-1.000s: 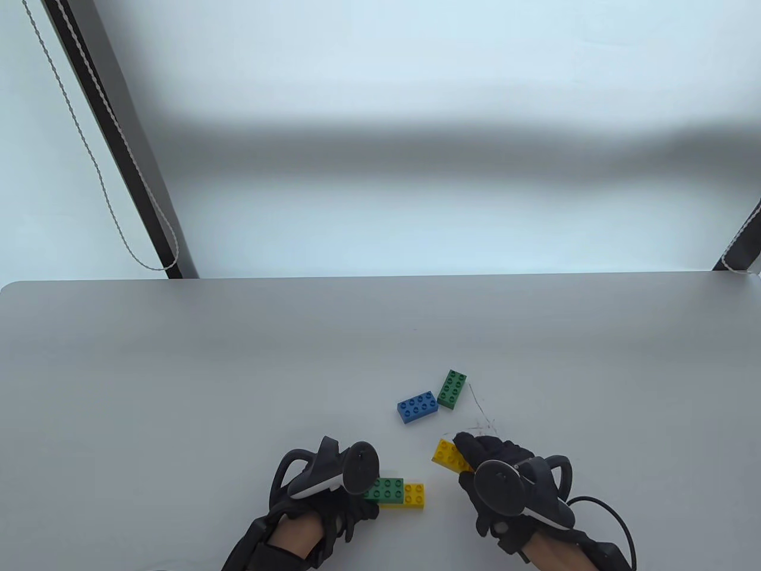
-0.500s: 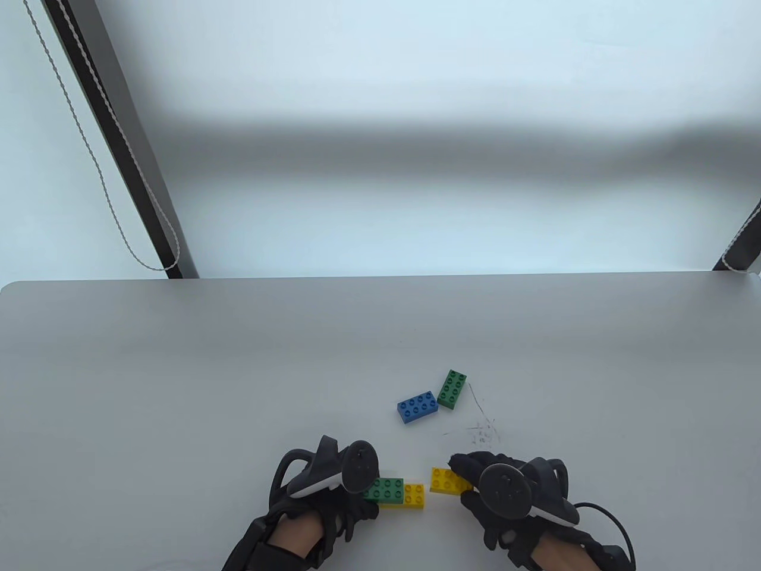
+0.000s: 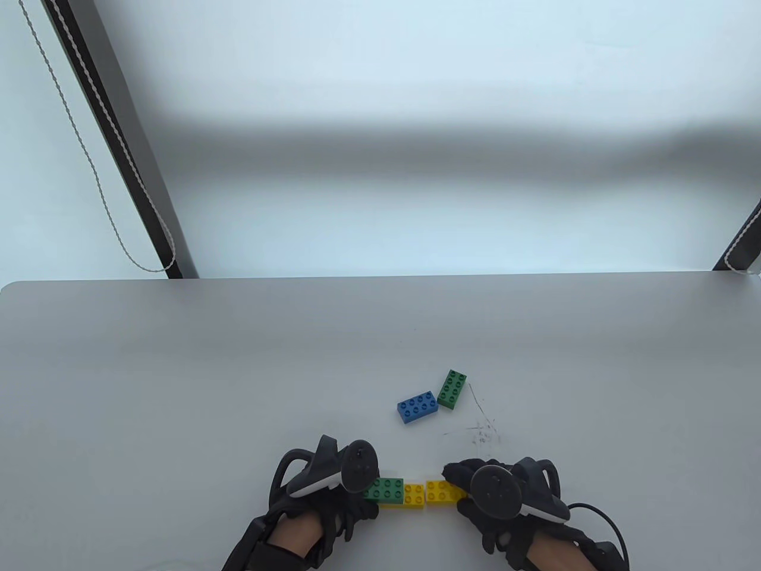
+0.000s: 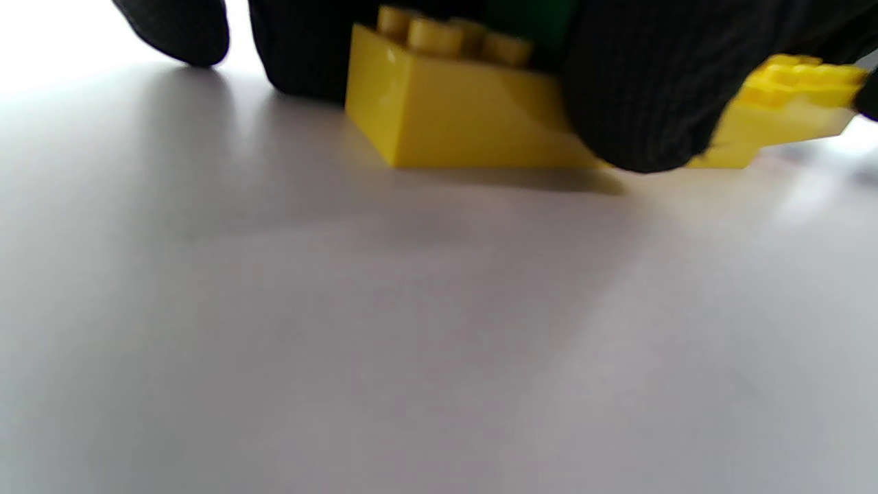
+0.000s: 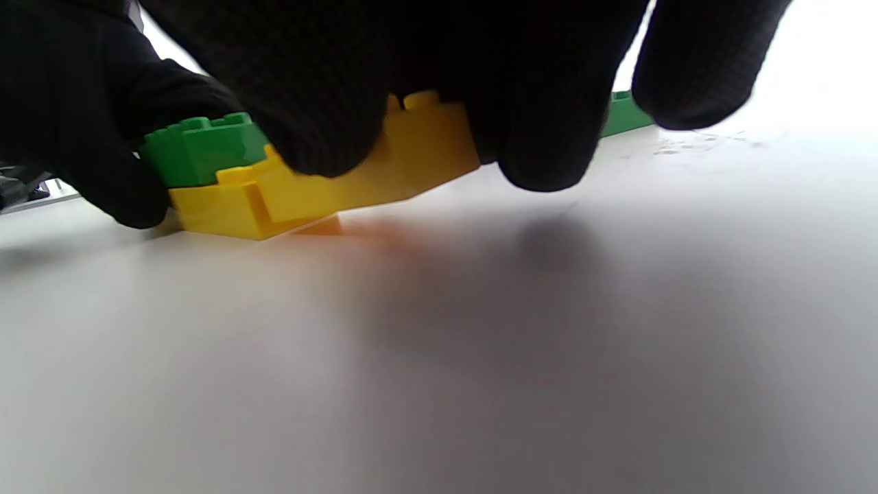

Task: Stack lego bricks

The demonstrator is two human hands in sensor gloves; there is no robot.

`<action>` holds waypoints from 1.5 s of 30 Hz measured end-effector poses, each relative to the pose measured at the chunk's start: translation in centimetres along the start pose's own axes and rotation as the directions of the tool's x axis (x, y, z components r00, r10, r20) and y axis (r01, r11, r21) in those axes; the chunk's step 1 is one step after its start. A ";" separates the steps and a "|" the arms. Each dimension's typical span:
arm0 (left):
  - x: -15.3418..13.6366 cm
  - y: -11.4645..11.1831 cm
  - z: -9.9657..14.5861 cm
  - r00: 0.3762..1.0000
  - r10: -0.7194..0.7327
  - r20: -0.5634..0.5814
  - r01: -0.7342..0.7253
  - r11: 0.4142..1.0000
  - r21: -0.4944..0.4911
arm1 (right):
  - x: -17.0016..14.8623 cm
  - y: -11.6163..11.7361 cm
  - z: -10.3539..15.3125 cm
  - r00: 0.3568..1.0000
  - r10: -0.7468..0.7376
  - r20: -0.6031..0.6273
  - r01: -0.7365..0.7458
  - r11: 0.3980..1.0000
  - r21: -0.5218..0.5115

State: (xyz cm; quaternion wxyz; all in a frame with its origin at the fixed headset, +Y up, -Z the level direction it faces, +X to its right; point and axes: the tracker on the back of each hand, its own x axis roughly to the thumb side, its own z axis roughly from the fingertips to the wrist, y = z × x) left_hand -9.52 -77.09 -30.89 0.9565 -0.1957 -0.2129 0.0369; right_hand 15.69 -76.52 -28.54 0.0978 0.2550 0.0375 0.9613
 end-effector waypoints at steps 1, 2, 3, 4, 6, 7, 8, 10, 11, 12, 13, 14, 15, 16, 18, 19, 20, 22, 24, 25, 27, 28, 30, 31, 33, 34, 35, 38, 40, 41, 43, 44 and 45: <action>0.0 0.0 0.0 1.000 0.000 0.000 0.000 1.000 0.000 | 0.1 0.1 0.0 1.000 0.003 0.001 -0.003 1.000 0.001; 0.0 0.0 0.0 1.000 0.000 0.000 0.000 1.000 0.000 | 0.1 0.1 -0.1 1.000 0.005 0.003 -0.005 1.000 0.003; 0.0 0.0 0.0 1.000 0.000 0.000 0.000 1.000 0.000 | 0.1 0.2 -0.1 1.000 0.006 0.004 -0.006 1.000 0.007; 0.0 0.0 0.0 1.000 0.000 0.000 0.000 1.000 0.000 | 0.2 0.2 -0.1 1.000 0.008 0.006 -0.008 1.000 0.012; 0.0 0.0 0.0 1.000 0.000 0.000 0.000 1.000 0.000 | 0.2 0.3 -0.1 1.000 0.014 0.006 -0.014 1.000 0.016; 0.0 0.0 0.0 1.000 0.000 0.000 0.000 1.000 0.000 | 0.2 0.4 -0.1 1.000 0.014 0.005 -0.014 1.000 0.018; 0.0 0.0 0.0 1.000 0.000 0.000 0.000 1.000 0.000 | 0.3 0.4 -0.1 1.000 0.014 0.005 -0.014 1.000 0.019; 0.0 0.0 0.0 1.000 0.000 0.000 0.000 1.000 0.000 | 0.3 0.3 -0.1 1.000 0.013 0.005 -0.013 1.000 0.023; 0.0 0.0 0.0 1.000 0.000 0.000 0.000 1.000 0.000 | 0.3 0.3 -0.1 1.000 0.014 0.005 -0.014 1.000 0.024; 0.0 0.0 0.0 1.000 0.000 0.000 0.000 1.000 0.000 | 0.3 0.4 -0.1 1.000 0.016 0.007 -0.016 1.000 0.027; 0.0 0.0 0.0 1.000 0.000 0.000 0.000 1.000 0.000 | 0.4 0.4 -0.1 1.000 0.018 0.008 -0.018 0.999 0.029; 0.0 0.0 0.0 1.000 0.000 0.000 0.000 1.000 0.000 | 0.4 0.4 -0.1 1.000 0.019 0.008 -0.019 0.999 0.030; 0.0 0.0 0.0 1.000 0.000 0.000 0.000 1.000 0.000 | 0.4 0.4 -0.1 1.000 0.019 0.007 -0.019 0.999 0.033; 0.0 0.0 0.0 1.000 0.002 0.002 -0.002 1.000 0.000 | 0.4 0.4 -0.1 1.000 0.018 0.007 -0.018 0.999 0.037; 0.0 0.0 0.0 1.000 0.002 0.002 -0.002 1.000 0.000 | 0.4 0.4 -0.1 1.000 0.017 0.007 -0.018 0.999 0.042; 0.0 0.0 0.0 1.000 0.002 0.002 -0.002 1.000 0.000 | 0.4 0.4 -0.1 1.000 0.018 0.007 -0.019 0.999 0.044; 0.0 0.0 0.0 1.000 0.002 0.002 -0.002 1.000 0.000 | 0.5 0.4 -0.1 1.000 0.019 0.008 -0.020 0.999 0.047; 0.0 0.0 0.0 1.000 0.002 0.002 -0.002 1.000 0.000 | 0.6 0.5 -0.1 1.000 0.024 0.010 -0.025 0.998 0.056; 0.0 0.0 0.0 1.000 0.002 0.002 -0.002 1.000 0.000 | 0.7 0.6 -0.1 0.999 0.035 0.013 -0.036 0.998 0.052; 0.0 0.0 0.0 1.000 0.002 0.002 -0.002 1.000 0.000 | 0.7 0.6 -0.1 0.999 0.036 0.013 -0.037 0.998 0.052; 0.0 0.0 0.0 1.000 0.002 0.002 -0.002 1.000 0.000 | 0.8 0.6 -0.1 0.999 0.037 0.012 -0.038 0.998 0.051; 0.0 0.0 0.0 1.000 0.002 0.002 -0.002 1.000 0.000 | 0.8 0.6 -0.1 0.999 0.039 0.011 -0.039 0.998 0.050; 0.0 0.0 0.0 1.000 0.002 0.002 -0.002 1.000 0.000 | 0.9 0.6 -0.1 0.999 0.044 0.009 -0.044 0.998 0.044; 0.0 0.0 0.0 1.000 0.002 0.002 -0.002 1.000 0.000 | 0.9 0.7 -0.1 0.999 0.049 0.009 -0.049 0.998 0.042; 0.0 0.0 0.0 1.000 0.000 -0.001 0.000 1.000 -0.001 | 1.0 0.7 -0.1 0.999 0.054 0.008 -0.054 0.998 0.041; 0.0 0.0 0.0 1.000 -0.001 -0.001 0.001 1.000 0.000 | 1.0 0.7 -0.1 0.999 0.053 0.007 -0.054 0.998 0.041; 0.0 0.0 0.0 1.000 -0.002 -0.002 0.002 1.000 0.000 | 1.1 0.7 -0.1 0.999 0.052 0.006 -0.052 0.998 0.040; 0.0 0.0 0.0 1.000 -0.003 -0.002 0.003 1.000 0.000 | 1.1 0.7 -0.1 0.998 0.055 0.002 -0.055 0.998 0.039; 0.0 0.0 0.0 1.000 -0.003 -0.002 0.003 1.000 0.000 | 1.2 0.7 -0.2 0.998 0.056 -0.001 -0.056 0.998 0.038; 0.0 0.0 0.0 1.000 -0.003 -0.002 0.003 1.000 0.000 | 1.2 0.7 -0.2 0.998 0.057 -0.003 -0.057 0.998 0.038; 0.0 0.0 0.0 1.000 -0.003 -0.002 0.003 1.000 0.000 | 1.2 0.8 -0.2 0.998 0.059 -0.006 -0.059 0.998 0.037; 0.0 0.0 0.0 1.000 -0.003 -0.002 0.003 1.000 0.000 | 1.2 0.7 -0.2 0.998 0.059 -0.007 -0.059 0.998 0.037; 0.0 0.0 0.0 1.000 -0.003 -0.002 0.003 1.000 0.000 | 1.3 0.8 -0.2 0.998 0.060 -0.008 -0.060 0.998 0.037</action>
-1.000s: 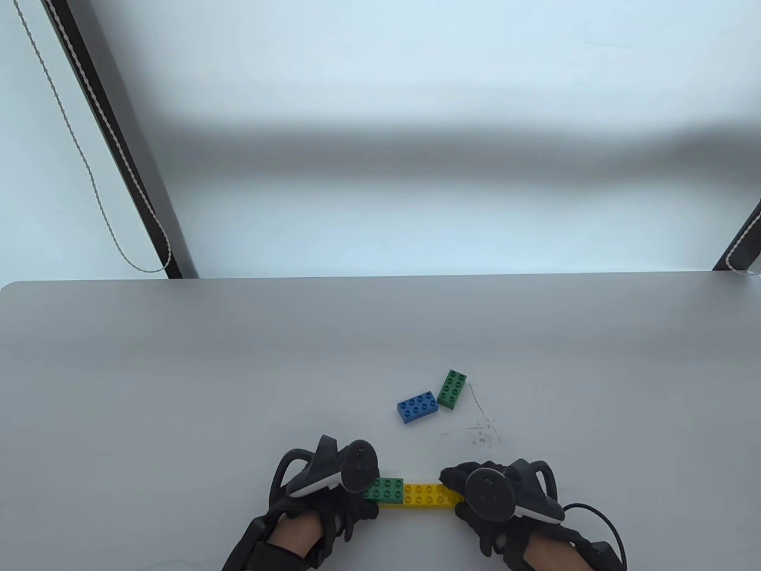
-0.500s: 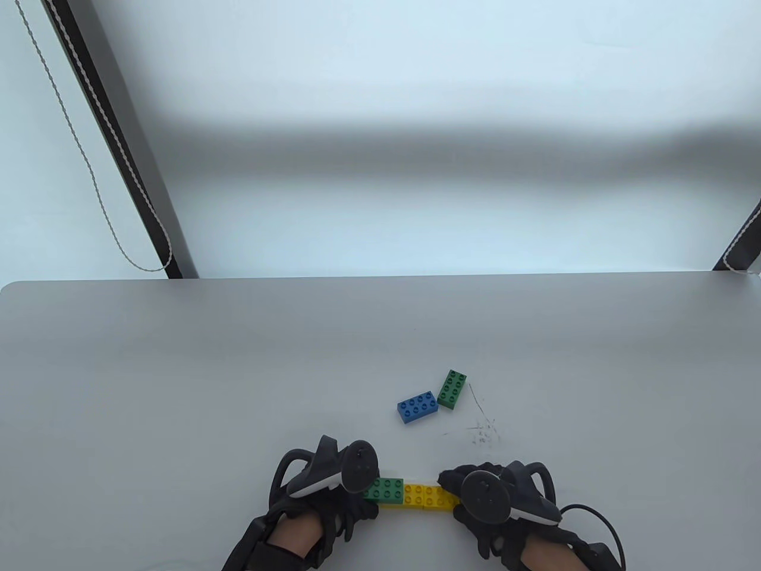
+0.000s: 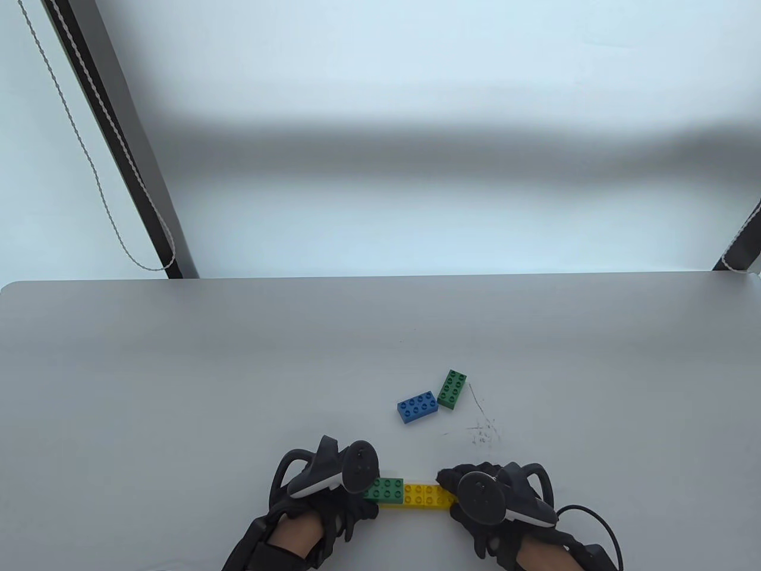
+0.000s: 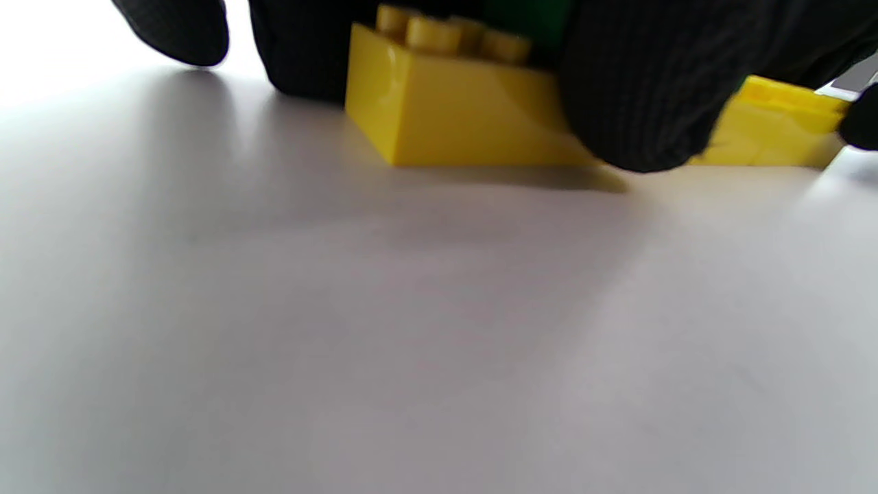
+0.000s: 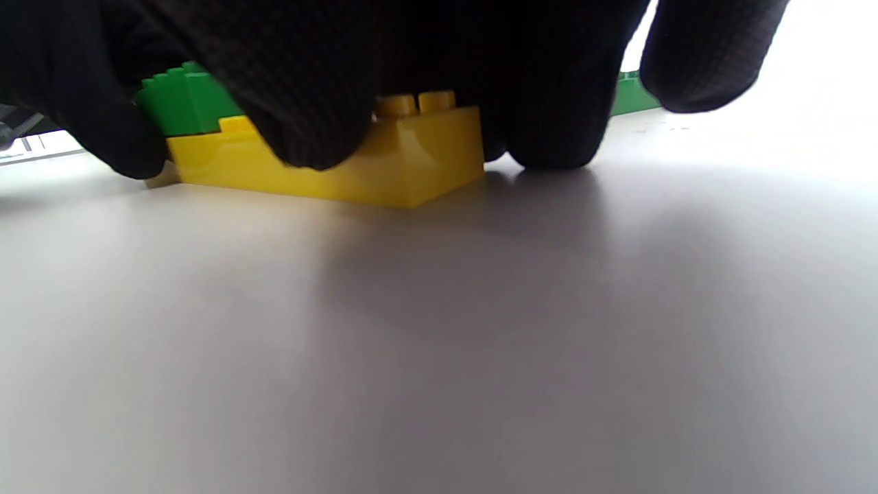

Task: Stack lego bricks

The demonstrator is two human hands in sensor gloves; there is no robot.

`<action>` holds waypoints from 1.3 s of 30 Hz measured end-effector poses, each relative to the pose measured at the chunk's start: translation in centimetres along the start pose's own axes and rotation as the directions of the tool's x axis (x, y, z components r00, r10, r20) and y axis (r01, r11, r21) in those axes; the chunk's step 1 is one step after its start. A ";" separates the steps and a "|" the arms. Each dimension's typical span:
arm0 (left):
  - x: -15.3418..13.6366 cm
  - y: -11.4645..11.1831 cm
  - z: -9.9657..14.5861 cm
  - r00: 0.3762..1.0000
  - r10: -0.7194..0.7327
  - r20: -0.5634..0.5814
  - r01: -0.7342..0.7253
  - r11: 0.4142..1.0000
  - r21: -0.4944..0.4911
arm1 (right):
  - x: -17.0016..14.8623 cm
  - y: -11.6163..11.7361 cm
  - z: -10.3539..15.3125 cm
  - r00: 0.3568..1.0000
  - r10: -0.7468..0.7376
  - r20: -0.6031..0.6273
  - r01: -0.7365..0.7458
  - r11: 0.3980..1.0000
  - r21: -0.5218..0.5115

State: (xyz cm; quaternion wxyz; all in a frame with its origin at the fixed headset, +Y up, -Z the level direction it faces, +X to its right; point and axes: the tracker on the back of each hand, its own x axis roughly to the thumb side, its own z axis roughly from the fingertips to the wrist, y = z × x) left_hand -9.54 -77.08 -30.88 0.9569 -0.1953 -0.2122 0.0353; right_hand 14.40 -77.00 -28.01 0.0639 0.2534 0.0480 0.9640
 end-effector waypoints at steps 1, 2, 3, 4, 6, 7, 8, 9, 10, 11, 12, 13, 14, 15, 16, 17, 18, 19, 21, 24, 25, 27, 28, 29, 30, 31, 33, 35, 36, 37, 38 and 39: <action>0.0 0.0 0.0 1.000 0.000 0.000 0.000 1.000 0.000 | 0.0 0.0 0.0 1.000 0.002 0.000 -0.002 1.000 0.000; 0.0 0.0 0.0 1.000 0.000 0.000 0.000 1.000 0.000 | 0.0 0.0 0.0 1.000 0.002 -0.001 -0.002 1.000 0.000; 0.0 0.0 0.0 1.000 0.000 0.000 0.000 1.000 0.000 | 0.0 0.0 0.0 1.000 0.002 -0.002 -0.002 1.000 0.000; 0.0 0.0 0.0 1.000 0.000 0.000 0.000 1.000 0.000 | 0.1 0.0 0.0 1.000 0.003 -0.004 -0.003 1.000 -0.001; 0.0 0.0 0.0 1.000 0.000 0.000 0.000 1.000 0.000 | 0.1 0.0 0.0 1.000 0.009 -0.004 -0.009 1.000 0.001; 0.0 0.0 0.0 1.000 0.000 0.000 0.000 1.000 0.000 | 0.1 0.0 -0.1 1.000 0.010 -0.003 -0.010 1.000 0.002; 0.0 0.0 0.0 1.000 0.000 0.000 0.000 1.000 0.000 | 0.2 -0.1 -0.1 1.000 0.015 -0.001 -0.015 1.000 0.004; 0.0 0.0 0.0 1.000 -0.005 -0.001 0.005 1.000 0.000 | 0.2 -0.2 -0.2 1.000 0.024 0.003 -0.024 1.000 0.009; 0.0 0.0 0.0 1.000 -0.005 -0.001 0.005 1.000 0.001 | 0.2 -0.4 -0.3 1.000 0.019 0.006 -0.019 1.000 0.017; 0.0 0.0 0.0 1.000 -0.006 -0.001 0.006 1.000 0.000 | 0.2 -0.6 -0.4 1.000 0.005 0.006 -0.005 1.000 0.014; 0.0 0.0 0.0 1.000 -0.006 -0.001 0.006 1.000 0.000 | 0.2 -0.8 -0.5 1.000 -0.009 0.005 0.009 1.000 0.009; 0.0 0.0 0.0 1.000 -0.005 -0.001 0.005 1.000 0.000 | 0.1 -1.1 -0.7 0.999 -0.032 0.002 0.032 0.999 0.003; 0.0 0.0 0.0 1.000 -0.005 -0.001 0.005 1.000 -0.001 | 0.1 -1.4 -1.0 0.999 -0.043 -0.001 0.043 0.999 0.001; 0.0 0.0 0.0 1.000 -0.005 -0.001 0.005 1.000 -0.001 | 0.0 -1.7 -1.3 0.999 -0.045 -0.005 0.045 0.999 -0.007; 0.0 0.0 0.0 1.000 -0.005 0.000 0.005 1.000 -0.001 | -0.2 -2.0 -1.7 0.999 -0.038 -0.009 0.038 0.999 -0.014; 0.0 0.0 0.0 1.000 -0.005 -0.001 0.005 1.000 -0.001 | -0.4 -2.4 -2.2 1.000 -0.024 -0.017 0.024 1.000 -0.016; 0.0 0.0 0.0 1.000 -0.005 -0.001 0.005 1.000 -0.001 | -0.5 -2.6 -2.5 1.000 -0.014 -0.023 0.013 1.000 -0.019; 0.0 0.0 0.0 1.000 -0.005 0.000 0.005 1.000 -0.001 | -0.8 -2.9 -3.2 0.999 0.009 -0.035 -0.010 1.000 -0.026; 0.0 0.0 0.0 1.000 -0.005 0.000 0.005 1.000 -0.001 | -1.1 -3.3 -4.1 0.998 0.030 -0.051 -0.032 0.999 -0.035; 0.0 0.0 0.0 1.000 -0.005 0.000 0.005 1.000 -0.001 | -1.8 -3.8 -6.2 0.994 0.083 -0.073 -0.085 0.996 -0.024; 0.0 0.0 0.0 1.000 -0.005 0.000 0.005 1.000 -0.001 | -2.0 -3.8 -6.9 0.991 0.111 -0.074 -0.112 0.994 -0.010; 0.0 0.0 0.0 1.000 -0.005 0.003 0.005 1.000 -0.003 | -2.3 -3.9 -8.1 0.984 0.161 -0.080 -0.161 0.987 0.005; 0.1 0.0 0.0 1.000 -0.005 0.003 0.005 1.000 -0.004 | -2.4 -3.8 -8.8 0.979 0.190 -0.079 -0.189 0.982 0.014; 0.0 0.0 0.0 1.000 -0.004 0.004 0.004 1.000 -0.004 | -2.6 -3.8 -9.3 0.974 0.210 -0.085 -0.209 0.978 0.019; 0.0 0.0 -0.1 1.000 -0.005 0.004 0.005 1.000 -0.005 | -2.8 -3.7 -9.9 0.968 0.232 -0.093 -0.231 0.973 0.030; 0.0 0.0 -0.1 1.000 -0.005 0.005 0.005 1.000 -0.005 | -3.0 -3.6 -10.5 0.962 0.253 -0.101 -0.250 0.967 0.039; 0.0 0.0 -0.1 1.000 -0.004 0.005 0.004 1.000 -0.005 | -3.5 -3.5 -11.4 0.954 0.279 -0.113 -0.275 0.960 0.053; 0.0 0.0 -0.1 1.000 -0.004 0.006 0.004 1.000 -0.005 | -4.0 -3.2 -12.2 0.948 0.290 -0.133 -0.283 0.957 0.072; 0.0 0.0 -0.1 1.000 -0.004 0.006 0.004 1.000 -0.006 | -4.3 -3.1 -12.6 0.947 0.286 -0.147 -0.277 0.957 0.084; 0.0 0.0 -0.1 1.000 -0.005 0.007 0.005 1.000 -0.006 | -4.7 -2.9 -13.0 0.947 0.279 -0.157 -0.267 0.959 0.096; 0.0 0.0 -0.1 1.000 -0.004 0.007 0.004 1.000 -0.006 | -4.9 -2.8 -13.3 0.947 0.276 -0.166 -0.261 0.960 0.105; 0.0 0.0 -0.1 1.000 -0.005 0.007 0.005 1.000 -0.006 | -5.2 -2.7 -13.6 0.945 0.275 -0.177 -0.258 0.959 0.114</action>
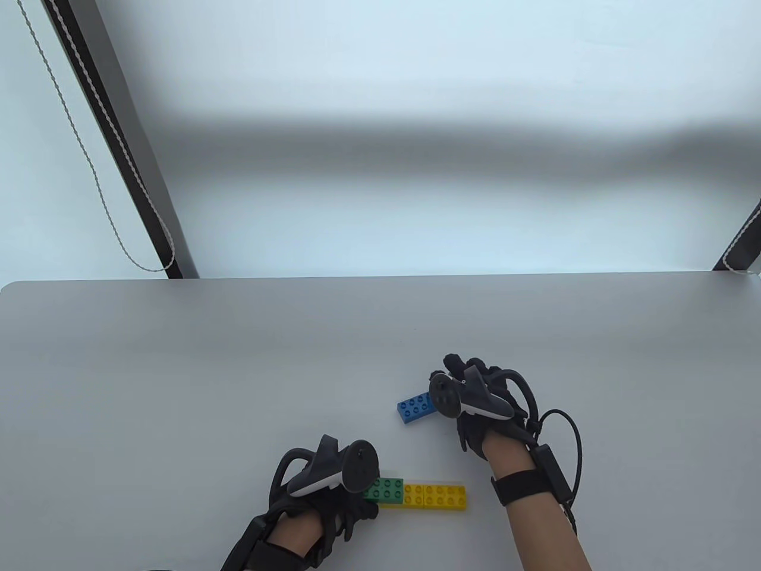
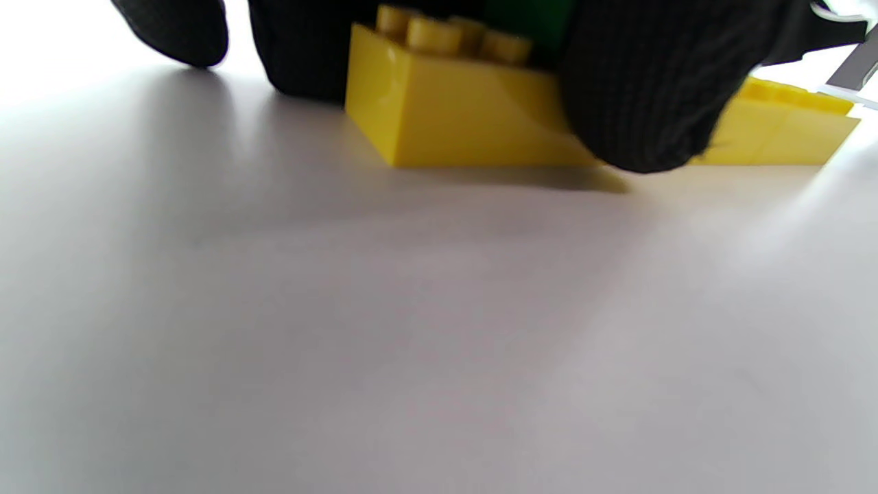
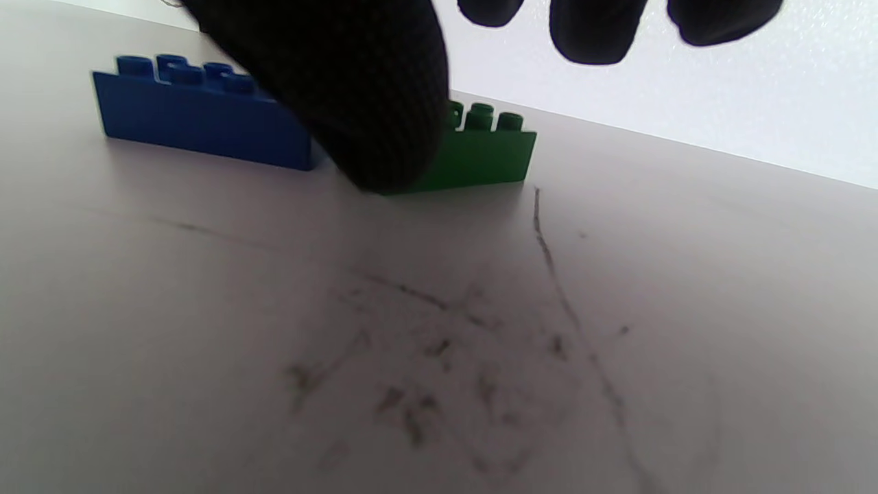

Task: Stack lego bricks

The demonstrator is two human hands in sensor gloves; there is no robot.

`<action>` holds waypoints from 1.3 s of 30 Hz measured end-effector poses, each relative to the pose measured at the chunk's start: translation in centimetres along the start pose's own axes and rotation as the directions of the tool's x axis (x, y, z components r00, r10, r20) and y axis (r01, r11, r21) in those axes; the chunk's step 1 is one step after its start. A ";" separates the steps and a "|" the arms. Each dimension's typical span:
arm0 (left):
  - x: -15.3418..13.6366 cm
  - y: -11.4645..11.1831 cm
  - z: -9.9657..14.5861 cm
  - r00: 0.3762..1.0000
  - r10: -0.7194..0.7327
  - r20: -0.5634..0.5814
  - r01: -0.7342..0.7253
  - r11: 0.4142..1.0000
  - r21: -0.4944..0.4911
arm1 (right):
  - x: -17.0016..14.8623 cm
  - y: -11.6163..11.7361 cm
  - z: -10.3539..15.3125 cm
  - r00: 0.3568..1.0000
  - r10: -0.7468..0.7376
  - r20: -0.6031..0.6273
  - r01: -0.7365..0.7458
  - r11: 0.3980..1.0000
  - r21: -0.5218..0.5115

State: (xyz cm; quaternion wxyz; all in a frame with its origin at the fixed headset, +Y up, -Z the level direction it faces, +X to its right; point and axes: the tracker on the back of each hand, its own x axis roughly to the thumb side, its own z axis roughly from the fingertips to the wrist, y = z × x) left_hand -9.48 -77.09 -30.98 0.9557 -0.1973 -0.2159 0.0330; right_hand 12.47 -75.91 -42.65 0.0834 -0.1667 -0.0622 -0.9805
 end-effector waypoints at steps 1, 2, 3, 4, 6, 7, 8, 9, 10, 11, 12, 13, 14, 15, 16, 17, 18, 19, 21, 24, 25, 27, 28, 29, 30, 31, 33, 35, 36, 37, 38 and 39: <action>0.0 0.0 0.0 1.000 0.000 0.000 0.000 1.000 0.000 | -0.1 0.1 -0.2 1.000 -0.004 -0.002 0.004 1.000 0.006; 0.0 0.0 0.0 1.000 0.000 0.000 0.000 1.000 -0.001 | -0.4 0.3 -0.6 1.000 -0.014 -0.012 0.014 1.000 0.020; 0.0 0.0 0.0 1.000 0.001 0.000 -0.001 1.000 -0.001 | -0.5 0.4 -0.7 1.000 -0.020 -0.019 0.021 0.999 0.028; 0.0 0.0 0.0 1.000 0.001 0.001 -0.001 1.000 -0.001 | -0.6 0.5 -0.9 0.999 -0.025 -0.023 0.026 0.999 0.037; 0.0 0.0 0.0 1.000 0.001 0.001 -0.001 1.000 -0.002 | -0.8 0.7 -1.3 0.999 -0.024 -0.029 0.025 0.999 0.047; 0.0 0.0 0.0 1.000 0.001 0.002 -0.001 1.000 -0.002 | -0.9 0.9 -1.4 0.999 -0.022 -0.033 0.024 0.998 0.053; 0.0 0.0 0.0 1.000 0.001 0.002 -0.001 1.000 -0.002 | -0.9 1.0 -1.4 0.999 -0.021 -0.035 0.023 0.998 0.057; 0.0 0.0 0.0 1.000 0.001 0.002 -0.001 1.000 -0.002 | -0.9 1.1 -1.5 0.999 -0.016 -0.036 0.018 0.998 0.054; 0.0 0.0 0.0 1.000 0.001 0.002 -0.001 1.000 -0.002 | -0.9 1.2 -1.5 0.999 -0.015 -0.030 0.016 0.999 0.035; 0.0 0.0 0.0 1.000 0.001 0.002 -0.001 1.000 -0.002 | -0.8 1.2 -1.5 0.999 -0.018 -0.027 0.019 1.000 0.023; 0.0 0.0 0.0 1.000 0.001 0.002 -0.001 1.000 -0.002 | -0.8 1.3 -1.5 1.000 -0.017 -0.024 0.018 1.000 0.007; 0.0 0.0 0.0 1.000 0.001 0.002 -0.001 1.000 -0.002 | -0.7 1.3 -1.4 1.000 -0.008 -0.020 0.008 1.000 -0.003; 0.0 0.0 0.0 1.000 0.001 0.002 -0.001 1.000 -0.002 | -0.6 1.4 -1.4 1.000 0.000 -0.015 0.000 1.000 -0.008; 0.0 0.0 0.0 1.000 0.001 0.002 -0.001 1.000 -0.002 | -0.5 1.4 -1.4 1.000 0.015 -0.006 -0.015 1.000 -0.023; 0.0 0.0 0.0 1.000 0.001 0.002 -0.001 1.000 -0.002 | -0.4 1.5 -1.3 0.999 0.032 0.000 -0.032 0.999 -0.034; 0.0 0.0 0.0 1.000 0.001 0.002 -0.001 1.000 -0.002 | -0.4 1.6 -1.3 0.999 0.043 0.004 -0.043 0.998 -0.040; 0.0 0.0 0.0 1.000 0.001 0.002 -0.001 1.000 -0.002 | -0.4 1.6 -1.2 0.998 0.056 0.006 -0.056 0.997 -0.045; 0.0 0.0 0.0 1.000 0.001 0.002 -0.001 1.000 -0.002 | -0.4 1.6 -1.2 0.998 0.069 0.005 -0.069 0.997 -0.044; 0.0 0.0 0.0 1.000 0.001 0.002 -0.001 1.000 -0.002 | -0.5 1.7 -1.1 0.997 0.077 -0.003 -0.077 0.997 -0.031; 0.0 0.0 0.0 1.000 0.001 0.002 -0.001 1.000 -0.002 | -0.7 1.5 -1.0 0.997 0.078 -0.006 -0.078 0.996 -0.034; 0.0 0.0 0.0 1.000 0.001 0.002 -0.001 1.000 -0.002 | -0.7 1.5 -0.9 0.996 0.084 -0.006 -0.084 0.996 -0.028; 0.0 0.0 0.0 1.000 0.001 0.002 -0.001 1.000 -0.002 | -0.6 1.5 -0.8 0.994 0.105 0.001 -0.105 0.994 -0.021; 0.0 0.0 0.0 1.000 0.001 0.002 -0.001 1.000 -0.002 | -0.6 1.5 -0.7 0.993 0.116 0.004 -0.116 0.993 -0.020; 0.0 0.0 0.0 1.000 0.001 0.002 -0.001 1.000 -0.002 | -0.5 1.5 -0.5 0.992 0.122 0.009 -0.122 0.992 -0.024; 0.0 0.0 0.0 1.000 0.001 0.002 -0.001 1.000 -0.002 | -0.5 1.4 -0.4 0.992 0.124 0.010 -0.124 0.992 -0.026; 0.0 0.0 0.0 1.000 0.001 0.002 -0.001 1.000 -0.002 | -0.5 1.4 -0.3 0.992 0.127 0.008 -0.127 0.992 -0.027; 0.0 0.0 0.0 1.000 0.001 0.002 -0.001 1.000 -0.002 | -0.6 1.3 0.0 0.991 0.133 -0.002 -0.133 0.991 -0.026; 0.0 0.0 0.0 1.000 0.001 0.002 -0.001 1.000 -0.002 | -0.7 1.1 0.4 0.991 0.135 -0.005 -0.135 0.990 -0.036; 0.0 0.0 0.0 1.000 0.001 0.002 -0.001 1.000 -0.002 | -0.8 0.9 0.6 0.991 0.133 -0.006 -0.133 0.990 -0.040; 0.0 0.0 0.0 1.000 0.001 0.002 -0.001 1.000 -0.002 | -0.7 0.8 0.8 0.991 0.130 -0.005 -0.130 0.990 -0.044; 0.0 0.0 0.0 1.000 0.001 0.002 -0.001 1.000 -0.002 | -0.7 0.7 1.0 0.992 0.127 -0.003 -0.127 0.990 -0.053; 0.0 0.0 0.0 1.000 0.001 0.002 -0.001 1.000 -0.002 | -0.7 0.5 1.3 0.992 0.123 0.000 -0.122 0.990 -0.064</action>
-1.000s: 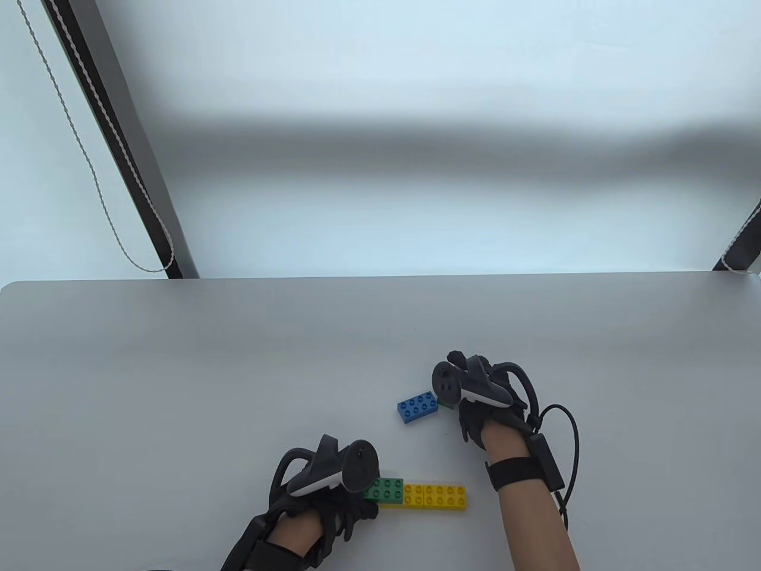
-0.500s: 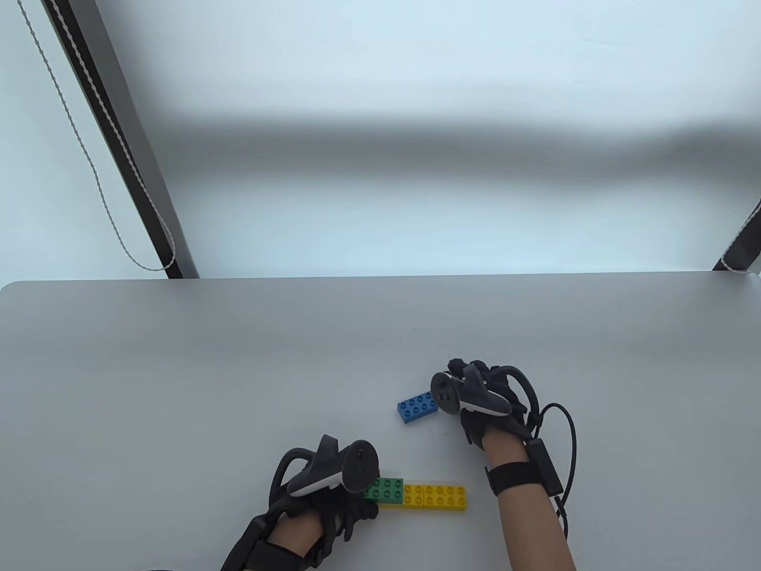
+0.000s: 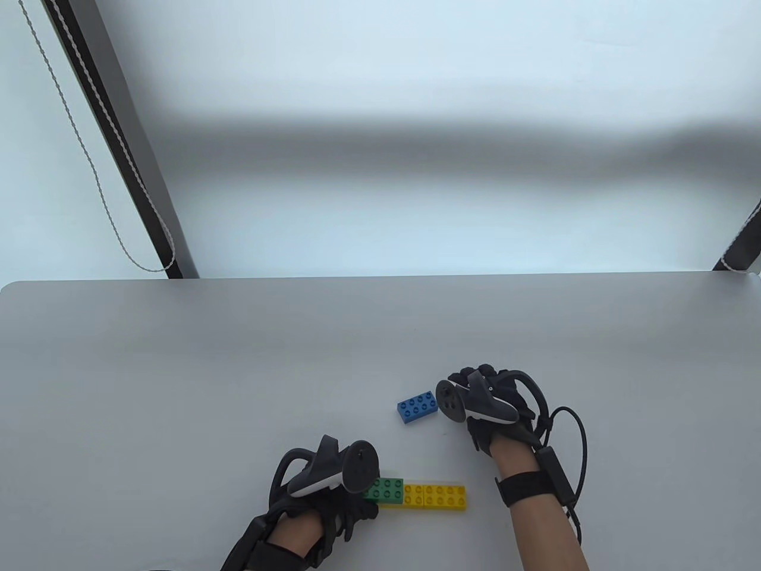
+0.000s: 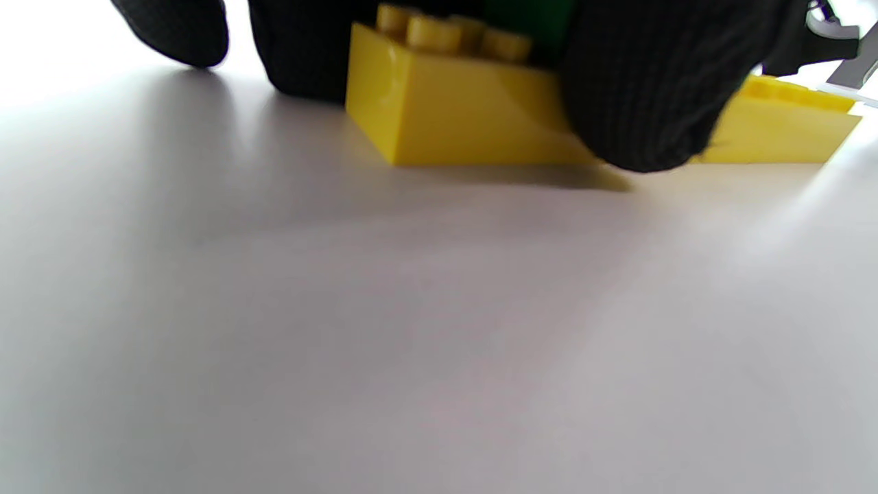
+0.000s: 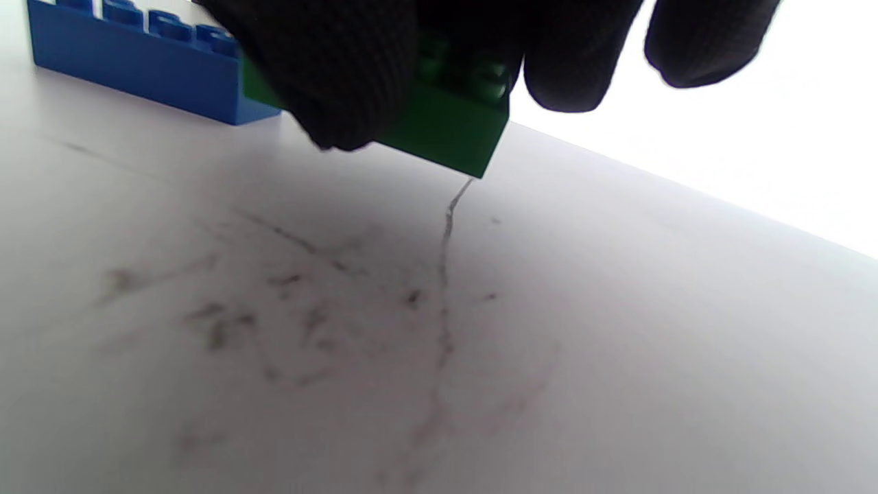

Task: Stack lego bricks

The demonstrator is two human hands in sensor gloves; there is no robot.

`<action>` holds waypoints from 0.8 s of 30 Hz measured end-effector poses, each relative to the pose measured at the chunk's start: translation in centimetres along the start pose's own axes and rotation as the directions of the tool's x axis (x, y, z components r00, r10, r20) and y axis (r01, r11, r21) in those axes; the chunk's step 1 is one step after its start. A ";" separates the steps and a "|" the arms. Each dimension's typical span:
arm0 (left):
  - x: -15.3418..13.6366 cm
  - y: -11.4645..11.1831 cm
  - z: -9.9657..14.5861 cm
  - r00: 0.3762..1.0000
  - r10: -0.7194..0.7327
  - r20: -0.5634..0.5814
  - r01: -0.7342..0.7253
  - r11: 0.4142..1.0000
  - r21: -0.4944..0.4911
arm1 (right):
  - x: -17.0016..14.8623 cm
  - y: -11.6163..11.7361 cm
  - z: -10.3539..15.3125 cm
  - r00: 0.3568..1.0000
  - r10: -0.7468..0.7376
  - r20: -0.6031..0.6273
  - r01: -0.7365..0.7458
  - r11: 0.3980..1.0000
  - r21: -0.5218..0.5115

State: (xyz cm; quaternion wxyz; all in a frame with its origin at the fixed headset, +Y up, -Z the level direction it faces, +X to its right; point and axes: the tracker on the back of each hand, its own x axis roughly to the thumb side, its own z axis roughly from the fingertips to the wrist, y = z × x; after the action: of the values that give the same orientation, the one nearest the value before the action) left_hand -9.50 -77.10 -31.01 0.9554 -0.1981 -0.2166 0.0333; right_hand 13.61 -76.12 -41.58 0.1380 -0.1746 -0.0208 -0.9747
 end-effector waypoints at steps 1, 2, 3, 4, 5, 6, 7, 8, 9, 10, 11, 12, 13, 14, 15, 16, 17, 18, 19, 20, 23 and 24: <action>0.0 0.0 0.0 1.000 0.000 0.000 0.000 1.000 0.000 | 0.0 -0.1 0.2 1.000 -0.005 0.002 0.005 1.000 -0.006; 0.0 0.0 0.0 1.000 0.000 0.000 0.000 1.000 0.000 | 0.1 -0.3 0.5 1.000 -0.013 0.006 0.013 1.000 -0.015; 0.0 0.0 0.0 1.000 0.000 0.000 0.000 1.000 0.000 | 0.1 -0.5 0.8 1.000 -0.025 0.010 0.025 0.999 -0.028; 0.0 0.0 0.0 1.000 0.000 0.000 0.000 1.000 0.000 | 0.2 -0.8 1.2 0.999 -0.039 0.012 0.039 0.998 -0.040; 0.0 0.0 0.0 1.000 -0.003 -0.002 0.003 1.000 0.002 | 0.3 -0.9 1.4 0.999 -0.048 0.016 0.049 0.998 -0.048; 0.0 0.0 0.0 1.000 -0.006 -0.004 0.006 1.000 0.004 | 0.5 -1.1 1.8 0.998 -0.062 0.022 0.063 0.996 -0.065; 0.0 0.0 0.0 1.000 -0.005 -0.005 0.005 1.000 0.004 | 0.7 -1.3 2.2 0.997 -0.072 0.029 0.074 0.994 -0.077; 0.0 0.0 0.0 1.000 -0.005 -0.005 0.005 1.000 0.004 | 0.8 -1.5 2.5 0.996 -0.080 0.032 0.083 0.993 -0.084; 0.0 0.0 0.0 1.000 -0.004 -0.006 0.004 1.000 0.004 | 1.0 -1.7 2.9 0.995 -0.095 0.038 0.099 0.990 -0.097; 0.0 0.0 0.0 1.000 -0.003 -0.006 0.003 1.000 0.004 | 1.2 -1.9 3.3 0.993 -0.110 0.045 0.114 0.988 -0.103; 0.0 0.0 0.0 1.000 -0.002 -0.006 0.002 1.000 0.004 | 1.4 -2.1 3.7 0.990 -0.130 0.053 0.135 0.985 -0.107; 0.0 0.0 0.0 1.000 -0.001 -0.006 0.002 1.000 0.003 | 1.6 -2.4 4.1 0.987 -0.149 0.067 0.156 0.981 -0.114; 0.0 0.0 0.0 1.000 -0.001 -0.007 0.001 1.000 0.002 | 2.0 -2.7 4.7 0.982 -0.167 0.088 0.177 0.976 -0.125; 0.0 0.0 0.0 1.000 -0.001 -0.008 0.001 1.000 0.003 | 2.1 -2.9 4.9 0.980 -0.173 0.096 0.185 0.974 -0.131; 0.0 0.0 0.1 1.000 -0.002 -0.012 0.002 1.000 0.005 | 2.4 -3.2 5.2 0.976 -0.189 0.110 0.203 0.969 -0.139; 0.1 0.0 0.1 1.000 -0.005 -0.015 0.005 1.000 0.007 | 2.6 -3.4 5.6 0.972 -0.205 0.119 0.221 0.964 -0.145; 0.1 0.0 0.0 1.000 -0.008 -0.015 0.008 1.000 0.007 | 2.9 -3.6 6.0 0.967 -0.221 0.126 0.238 0.960 -0.148; 0.1 0.0 0.0 1.000 -0.005 -0.014 0.005 1.000 0.007 | 3.1 -3.8 6.4 0.963 -0.233 0.135 0.252 0.956 -0.147; 0.0 -0.1 0.1 1.000 0.000 -0.012 0.001 1.000 0.009 | 3.3 -3.9 6.7 0.960 -0.241 0.143 0.261 0.954 -0.149; 0.0 -0.1 0.1 1.000 0.000 -0.013 0.000 1.000 0.013 | 3.5 -3.9 7.0 0.955 -0.252 0.155 0.275 0.949 -0.154; 0.1 -0.1 0.1 1.000 -0.005 -0.021 0.005 1.000 0.012 | 3.8 -3.9 7.4 0.935 -0.303 0.182 0.327 0.938 -0.118; 0.1 -0.1 0.1 1.000 -0.003 -0.020 0.003 1.000 0.008 | 3.9 -3.9 7.5 0.927 -0.324 0.190 0.347 0.932 -0.104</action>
State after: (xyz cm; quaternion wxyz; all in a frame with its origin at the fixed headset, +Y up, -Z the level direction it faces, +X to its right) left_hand -9.44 -77.15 -30.82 0.9584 -0.1942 -0.2070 0.0310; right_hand 11.52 -72.75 -33.13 -0.0453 -0.2600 0.0042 -0.9645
